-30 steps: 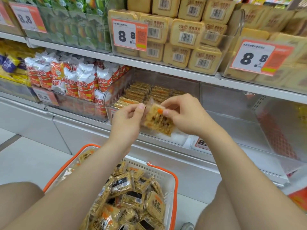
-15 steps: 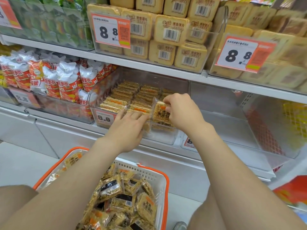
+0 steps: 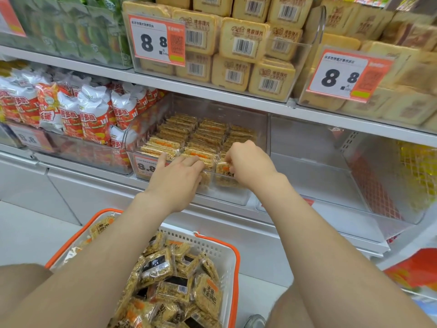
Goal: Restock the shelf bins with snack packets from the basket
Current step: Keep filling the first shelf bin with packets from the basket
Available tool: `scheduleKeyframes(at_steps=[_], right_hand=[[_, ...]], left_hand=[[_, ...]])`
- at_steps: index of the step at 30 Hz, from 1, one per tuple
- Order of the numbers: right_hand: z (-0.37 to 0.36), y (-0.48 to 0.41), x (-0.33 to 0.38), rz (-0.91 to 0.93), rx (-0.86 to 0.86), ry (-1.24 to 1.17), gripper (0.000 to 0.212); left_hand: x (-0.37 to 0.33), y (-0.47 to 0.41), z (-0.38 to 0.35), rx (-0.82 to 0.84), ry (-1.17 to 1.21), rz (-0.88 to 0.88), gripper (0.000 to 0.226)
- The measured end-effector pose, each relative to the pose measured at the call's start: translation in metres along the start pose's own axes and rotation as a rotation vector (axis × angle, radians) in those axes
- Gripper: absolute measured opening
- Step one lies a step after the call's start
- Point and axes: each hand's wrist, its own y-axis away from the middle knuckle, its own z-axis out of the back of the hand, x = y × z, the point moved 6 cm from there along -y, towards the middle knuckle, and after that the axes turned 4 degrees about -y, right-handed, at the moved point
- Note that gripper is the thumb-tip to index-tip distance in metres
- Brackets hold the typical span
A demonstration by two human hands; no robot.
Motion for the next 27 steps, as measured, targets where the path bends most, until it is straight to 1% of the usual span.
scheduleKeyframes(at_steps=[3, 5, 7, 13, 16, 18, 20, 21, 23, 25, 26, 27], right_hand=[[0.000, -0.002, 0.001, -0.022, -0.010, 0.016, 0.024], [0.003, -0.004, 0.001, -0.043, -0.029, 0.033, 0.023], [0.006, -0.005, 0.000, -0.059, -0.039, 0.052, 0.022], [0.004, -0.006, 0.003, 0.000, 0.019, 0.050, 0.019], [0.005, 0.001, 0.001, -0.011, 0.012, -0.009, 0.020], [0.010, 0.009, 0.009, 0.001, -0.039, -0.062, 0.022], [0.015, 0.019, 0.021, 0.020, -0.078, -0.173, 0.027], [0.015, 0.024, 0.028, 0.038, -0.065, -0.236, 0.028], [0.007, 0.034, 0.043, 0.087, 0.037, -0.305, 0.029], [-0.008, 0.044, 0.056, 0.133, 0.197, -0.257, 0.025], [-0.015, 0.047, 0.060, 0.143, 0.273, -0.202, 0.021], [-0.023, 0.051, 0.064, 0.149, 0.352, -0.149, 0.018]], left_hand=[[-0.001, 0.002, 0.000, -0.026, 0.039, -0.026, 0.028], [-0.001, 0.004, 0.001, -0.111, 0.051, -0.030, 0.034], [0.000, 0.004, 0.001, -0.185, 0.004, -0.041, 0.040], [0.000, 0.004, -0.004, -0.226, -0.059, -0.080, 0.045], [0.001, 0.007, -0.002, -0.196, -0.038, -0.096, 0.051], [0.003, 0.010, 0.001, -0.195, -0.008, -0.086, 0.052], [0.003, 0.014, 0.007, -0.255, 0.069, -0.083, 0.050], [0.004, 0.018, 0.011, -0.307, 0.110, -0.080, 0.047], [0.007, 0.027, 0.020, -0.447, 0.147, -0.055, 0.034], [0.013, 0.038, 0.020, -0.538, 0.124, -0.008, 0.019], [0.015, 0.042, 0.016, -0.524, 0.105, 0.006, 0.015], [0.017, 0.045, 0.007, -0.445, 0.100, 0.026, 0.014]])
